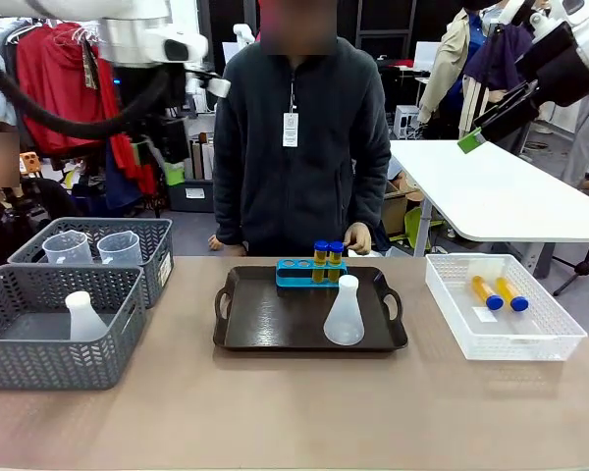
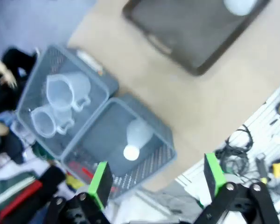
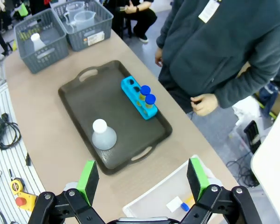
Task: Prepare the laboratory tools.
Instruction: Pick up one Large Measuring Cup and place it on the Handle tray.
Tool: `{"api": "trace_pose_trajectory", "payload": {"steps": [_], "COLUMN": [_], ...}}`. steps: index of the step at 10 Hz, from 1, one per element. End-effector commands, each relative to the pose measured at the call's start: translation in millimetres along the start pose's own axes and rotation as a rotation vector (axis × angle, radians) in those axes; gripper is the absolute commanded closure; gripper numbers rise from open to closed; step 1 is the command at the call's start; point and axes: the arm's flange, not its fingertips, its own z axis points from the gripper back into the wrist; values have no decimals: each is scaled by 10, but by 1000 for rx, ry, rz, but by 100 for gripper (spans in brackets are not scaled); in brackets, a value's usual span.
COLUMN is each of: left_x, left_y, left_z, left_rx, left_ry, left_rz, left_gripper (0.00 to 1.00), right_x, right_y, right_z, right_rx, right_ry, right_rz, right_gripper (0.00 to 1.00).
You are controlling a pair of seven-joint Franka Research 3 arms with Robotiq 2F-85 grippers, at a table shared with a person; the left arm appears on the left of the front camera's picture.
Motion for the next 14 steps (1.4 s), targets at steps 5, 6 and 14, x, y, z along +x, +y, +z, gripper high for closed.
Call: {"api": "trace_pose_trajectory", "payload": {"steps": [5, 6, 14], "left_x": [-491, -471, 26], "left_y": [397, 590, 1083], "left_z": [-454, -445, -966], "left_rx": [-52, -44, -68], "left_ry": [29, 80, 72], "left_rz": [269, 270, 486], "left_gripper": [0, 0, 0], "right_x": [3, 3, 3], "right_y": [-3, -3, -3], "right_z": [7, 7, 7], "right_rx": [3, 3, 3], "right_ry": [-7, -7, -7], "right_rz": [2, 2, 2], "right_gripper": [0, 0, 0]}}
